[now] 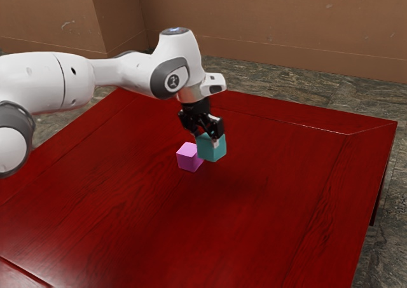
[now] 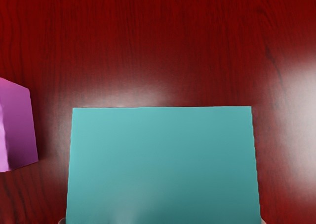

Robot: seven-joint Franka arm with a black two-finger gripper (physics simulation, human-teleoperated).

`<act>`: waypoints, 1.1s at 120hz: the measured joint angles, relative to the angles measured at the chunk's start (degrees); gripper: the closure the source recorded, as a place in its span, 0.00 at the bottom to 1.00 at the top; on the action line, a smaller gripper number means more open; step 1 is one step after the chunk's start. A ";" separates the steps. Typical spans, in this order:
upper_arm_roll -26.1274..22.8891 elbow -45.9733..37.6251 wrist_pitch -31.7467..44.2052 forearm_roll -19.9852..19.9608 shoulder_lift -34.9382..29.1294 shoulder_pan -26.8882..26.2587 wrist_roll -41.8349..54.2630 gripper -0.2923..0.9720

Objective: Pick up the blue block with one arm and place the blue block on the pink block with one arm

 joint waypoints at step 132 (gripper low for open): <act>0.87 5.94 -0.54 0.93 4.60 7.50 2.46 0.55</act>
